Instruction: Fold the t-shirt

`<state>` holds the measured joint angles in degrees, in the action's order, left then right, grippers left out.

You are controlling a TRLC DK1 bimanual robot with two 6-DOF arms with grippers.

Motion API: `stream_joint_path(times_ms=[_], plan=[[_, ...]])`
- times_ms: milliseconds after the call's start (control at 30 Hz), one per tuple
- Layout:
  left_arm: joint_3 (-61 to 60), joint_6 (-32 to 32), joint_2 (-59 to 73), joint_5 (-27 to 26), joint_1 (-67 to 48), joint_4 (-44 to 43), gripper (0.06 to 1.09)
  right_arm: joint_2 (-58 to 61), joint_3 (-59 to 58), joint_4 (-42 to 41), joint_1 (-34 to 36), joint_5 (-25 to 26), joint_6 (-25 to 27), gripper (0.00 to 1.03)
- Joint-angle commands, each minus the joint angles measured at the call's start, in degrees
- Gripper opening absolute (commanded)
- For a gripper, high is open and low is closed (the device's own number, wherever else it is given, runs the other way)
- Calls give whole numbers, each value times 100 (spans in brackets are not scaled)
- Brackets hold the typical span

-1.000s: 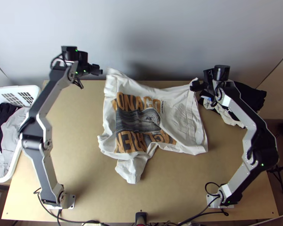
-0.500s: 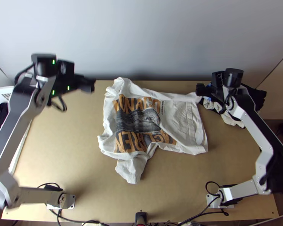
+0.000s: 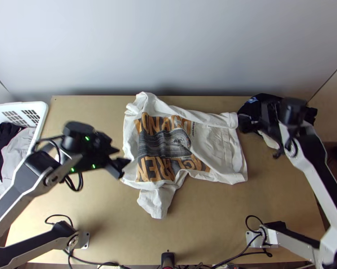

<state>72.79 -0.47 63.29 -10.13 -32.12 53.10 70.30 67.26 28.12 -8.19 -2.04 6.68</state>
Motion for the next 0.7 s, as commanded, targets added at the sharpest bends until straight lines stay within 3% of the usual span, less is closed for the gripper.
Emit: stream_joint_path(times_ms=[0, 233, 667], plan=[[-793, 38, -88, -261, -620, 113, 82, -948, -530, 554, -104, -7, -79, 99], [-1716, 460, 26, -376, -1051, -283, 82, -1133, -618, 967, -421, 2, 62, 99], [-2340, 504, 843, -349, -1939, -1144, 82, -1080, -600, 1117, -394, 2, 167, 99]])
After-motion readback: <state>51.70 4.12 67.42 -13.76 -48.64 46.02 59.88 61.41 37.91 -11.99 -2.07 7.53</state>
